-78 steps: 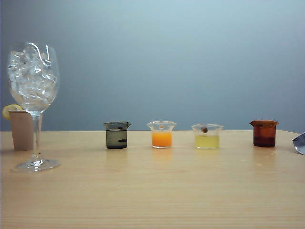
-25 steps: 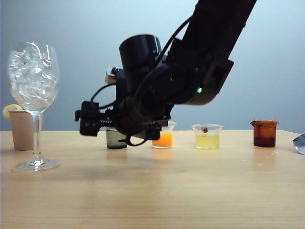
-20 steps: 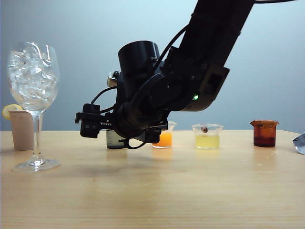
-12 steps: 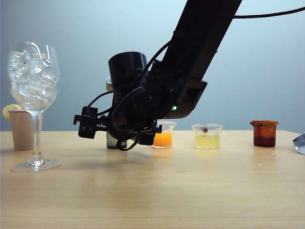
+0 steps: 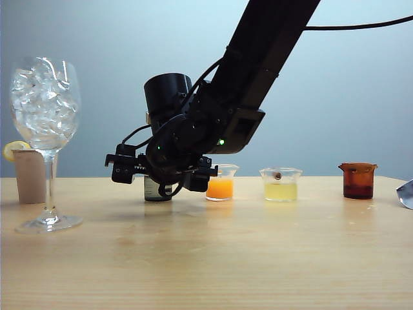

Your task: Pick up the first measuring cup from the left, pour the coconut rum inside into the goblet, and finally put the measuring cup back in its original place.

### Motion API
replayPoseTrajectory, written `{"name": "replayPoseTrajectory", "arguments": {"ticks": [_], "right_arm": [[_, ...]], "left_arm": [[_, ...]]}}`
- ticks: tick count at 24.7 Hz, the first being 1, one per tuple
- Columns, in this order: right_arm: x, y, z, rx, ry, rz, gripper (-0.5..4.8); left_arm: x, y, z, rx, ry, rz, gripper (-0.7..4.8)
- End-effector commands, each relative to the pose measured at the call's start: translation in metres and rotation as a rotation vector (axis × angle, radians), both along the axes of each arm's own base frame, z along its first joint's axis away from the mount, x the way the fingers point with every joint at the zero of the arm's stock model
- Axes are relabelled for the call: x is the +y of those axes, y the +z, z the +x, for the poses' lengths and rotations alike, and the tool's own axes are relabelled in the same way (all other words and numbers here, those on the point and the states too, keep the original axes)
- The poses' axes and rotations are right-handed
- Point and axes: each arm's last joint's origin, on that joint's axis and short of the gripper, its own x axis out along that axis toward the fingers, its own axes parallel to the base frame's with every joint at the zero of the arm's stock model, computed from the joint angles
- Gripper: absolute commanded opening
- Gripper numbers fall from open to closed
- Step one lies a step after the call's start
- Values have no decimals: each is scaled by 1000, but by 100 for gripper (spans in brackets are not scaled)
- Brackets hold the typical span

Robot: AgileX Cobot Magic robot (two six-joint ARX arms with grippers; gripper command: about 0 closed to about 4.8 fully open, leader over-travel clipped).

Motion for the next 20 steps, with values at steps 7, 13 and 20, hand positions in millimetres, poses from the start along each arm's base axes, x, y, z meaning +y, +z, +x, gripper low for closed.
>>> {"name": "replayPoseTrajectory", "arguments": {"ticks": [7,13,20], "right_arm": [[-5,-7,8,34,-37,43,476],[-3,-12,17,64,-45,100,476],[4,-12,23,69,-45,93,476]], "left_arm": [[0,2,0,-11,4,0,-4],[0,2,0,-11,4,0,-4],[0,2,0,-11,4,0,-4]]}}
